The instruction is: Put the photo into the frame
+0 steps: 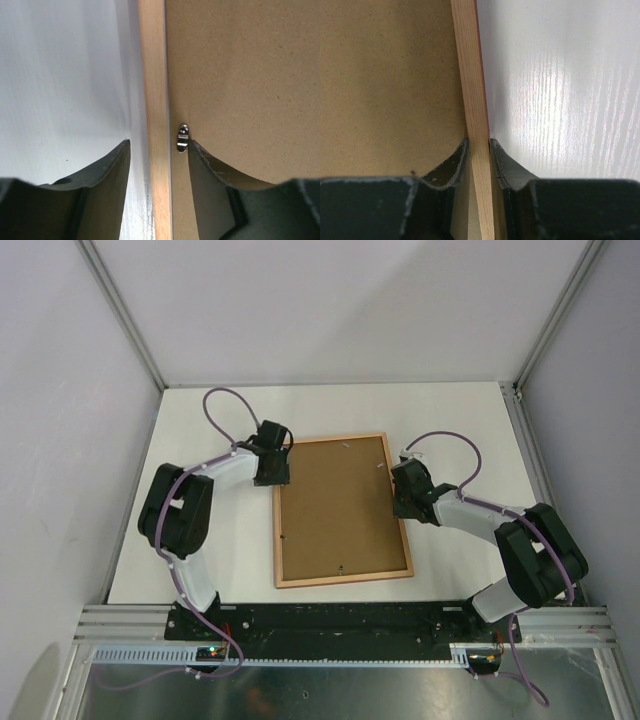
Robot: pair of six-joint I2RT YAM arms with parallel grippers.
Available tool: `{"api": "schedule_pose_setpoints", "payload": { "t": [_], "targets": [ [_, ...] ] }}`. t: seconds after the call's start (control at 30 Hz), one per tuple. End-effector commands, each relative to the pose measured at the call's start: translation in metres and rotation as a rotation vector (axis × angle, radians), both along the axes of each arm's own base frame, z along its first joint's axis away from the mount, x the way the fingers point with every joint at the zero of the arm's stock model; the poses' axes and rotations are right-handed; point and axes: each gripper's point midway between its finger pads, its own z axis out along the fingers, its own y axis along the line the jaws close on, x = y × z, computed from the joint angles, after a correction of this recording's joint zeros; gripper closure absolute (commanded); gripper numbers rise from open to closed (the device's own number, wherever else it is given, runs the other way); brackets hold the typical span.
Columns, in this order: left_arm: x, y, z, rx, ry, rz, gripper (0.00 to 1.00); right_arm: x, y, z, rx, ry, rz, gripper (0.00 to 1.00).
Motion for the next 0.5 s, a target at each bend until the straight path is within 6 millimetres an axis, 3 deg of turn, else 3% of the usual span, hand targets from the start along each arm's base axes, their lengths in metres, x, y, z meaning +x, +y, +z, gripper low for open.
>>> {"api": "schedule_pose_setpoints", "payload": {
  "t": [0.0,0.1,0.3,0.47],
  "targets": [
    [0.013,0.0167,-0.0027,0.047,-0.009,0.03,0.49,-0.0169,-0.0008,-0.0074,-0.006,0.065,0.021,1.0],
    [0.0148,0.0201,-0.0062,0.055,-0.002,0.035,0.58,-0.0175,-0.0013,-0.0074,-0.008,0.066,0.022,1.0],
    [0.0161,0.0239,-0.0065,0.049,0.0,0.052,0.89,-0.018,-0.0026,-0.0067,-0.013,0.066,0.021,1.0],
    [0.0177,0.0214,0.0002,0.033,-0.014,0.047,0.98,-0.0183,-0.0028,-0.0081,-0.015,0.069,0.021,1.0]
  ]
}}
